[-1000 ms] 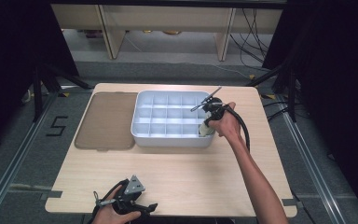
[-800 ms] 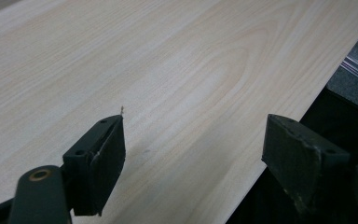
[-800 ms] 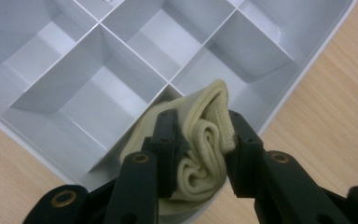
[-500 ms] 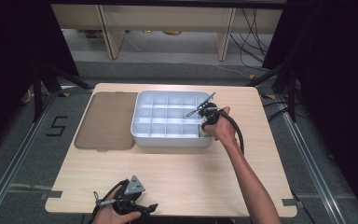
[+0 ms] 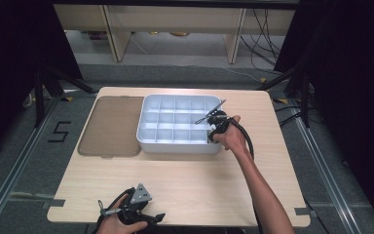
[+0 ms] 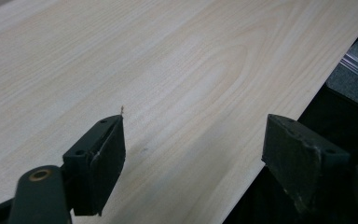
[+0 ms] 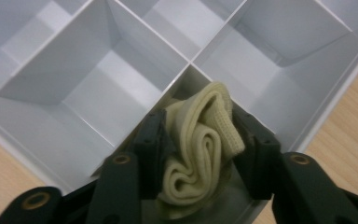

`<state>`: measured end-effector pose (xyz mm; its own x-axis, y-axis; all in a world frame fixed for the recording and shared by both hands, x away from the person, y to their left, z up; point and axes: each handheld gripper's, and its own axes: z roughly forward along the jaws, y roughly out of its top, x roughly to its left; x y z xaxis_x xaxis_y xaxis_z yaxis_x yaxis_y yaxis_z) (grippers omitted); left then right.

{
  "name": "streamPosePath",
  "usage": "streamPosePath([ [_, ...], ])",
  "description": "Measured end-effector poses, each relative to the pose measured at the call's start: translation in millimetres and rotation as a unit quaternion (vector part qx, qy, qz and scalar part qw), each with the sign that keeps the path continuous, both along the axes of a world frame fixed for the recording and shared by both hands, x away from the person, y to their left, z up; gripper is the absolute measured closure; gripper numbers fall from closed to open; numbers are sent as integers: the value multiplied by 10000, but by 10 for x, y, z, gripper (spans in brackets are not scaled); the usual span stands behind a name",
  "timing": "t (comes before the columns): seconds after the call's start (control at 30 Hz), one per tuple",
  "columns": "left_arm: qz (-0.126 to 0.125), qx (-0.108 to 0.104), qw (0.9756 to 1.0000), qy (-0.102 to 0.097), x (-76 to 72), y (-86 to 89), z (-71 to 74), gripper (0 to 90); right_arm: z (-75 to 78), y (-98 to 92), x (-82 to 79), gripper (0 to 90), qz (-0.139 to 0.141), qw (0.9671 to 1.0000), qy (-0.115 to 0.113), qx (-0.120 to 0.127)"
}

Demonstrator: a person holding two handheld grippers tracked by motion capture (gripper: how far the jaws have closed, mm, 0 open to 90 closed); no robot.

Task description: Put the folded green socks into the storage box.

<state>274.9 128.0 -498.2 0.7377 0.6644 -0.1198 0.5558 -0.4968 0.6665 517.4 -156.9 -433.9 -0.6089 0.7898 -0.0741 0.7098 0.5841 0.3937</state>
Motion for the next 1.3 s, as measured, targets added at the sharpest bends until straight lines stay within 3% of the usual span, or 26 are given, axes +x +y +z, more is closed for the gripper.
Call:
streamPosePath([
  [0.2, 5, 61, 10000, -57, 19, 10, 12, 207, 239, -96, -28, 524, -155, 9985, -248, 468],
  [0.3, 66, -2, 10000, -19, 4, -2, 13, 207, 308, -132, -29, 650, -48, 9977, -357, 582],
  [0.33, -25, 54, 10000, -46, 16, 3, 11, 207, 317, -129, -42, 683, -78, 9975, -301, 631],
  [0.37, -57, 55, 10000, -28, 13, 3, 11, 207, 307, -131, -39, 742, 15, 9976, -308, 618],
  [0.5, -51, 113, 9999, -54, 20, 3, 5, 207, 217, -107, -34, 803, 52, 9987, -157, 480],
  [0.57, 26, 5, 10000, 41, 5, -5, 1, 207, 157, -86, -29, 816, 62, 9990, -103, 433],
  [0.6, 14, 78, 10000, -43, 16, 3, 1, 207, 129, -77, -22, 821, 76, 9991, -62, 422],
  [0.77, -6, 85, 10000, -17, 18, 3, -9, 207, 45, -42, -3, 832, 205, 9995, -33, 244],
  [0.83, 51, 48, 10000, 27, 7, -11, -15, 207, -12, 0, 13, 835, 194, 9997, 68, 156],
  [0.87, -23, 79, 10000, -12, 9, -7, -8, 207, -37, 9, 22, 835, 184, 9990, 275, 312],
  [0.9, -66, 83, 9999, 5, 7, -4, -4, 207, -68, 24, 27, 835, 152, 9992, 217, 302],
  [0.93, -15, 98, 9999, -21, 11, -6, -11, 207, -59, 36, 26, 835, 128, 9997, 180, 87],
  [1.03, -21, 103, 9999, -10, 10, -5, -13, 207, -104, 59, 42, 836, 177, 9998, 130, 38],
  [1.1, -64, 74, 9999, 31, 5, -8, -15, 207, -109, 77, 47, 834, 164, 9996, 220, -40],
  [1.3, -42, 103, 9999, 0, 8, -9, -15, 207, -63, 25, 51, 778, 112, 9994, 258, 177],
])
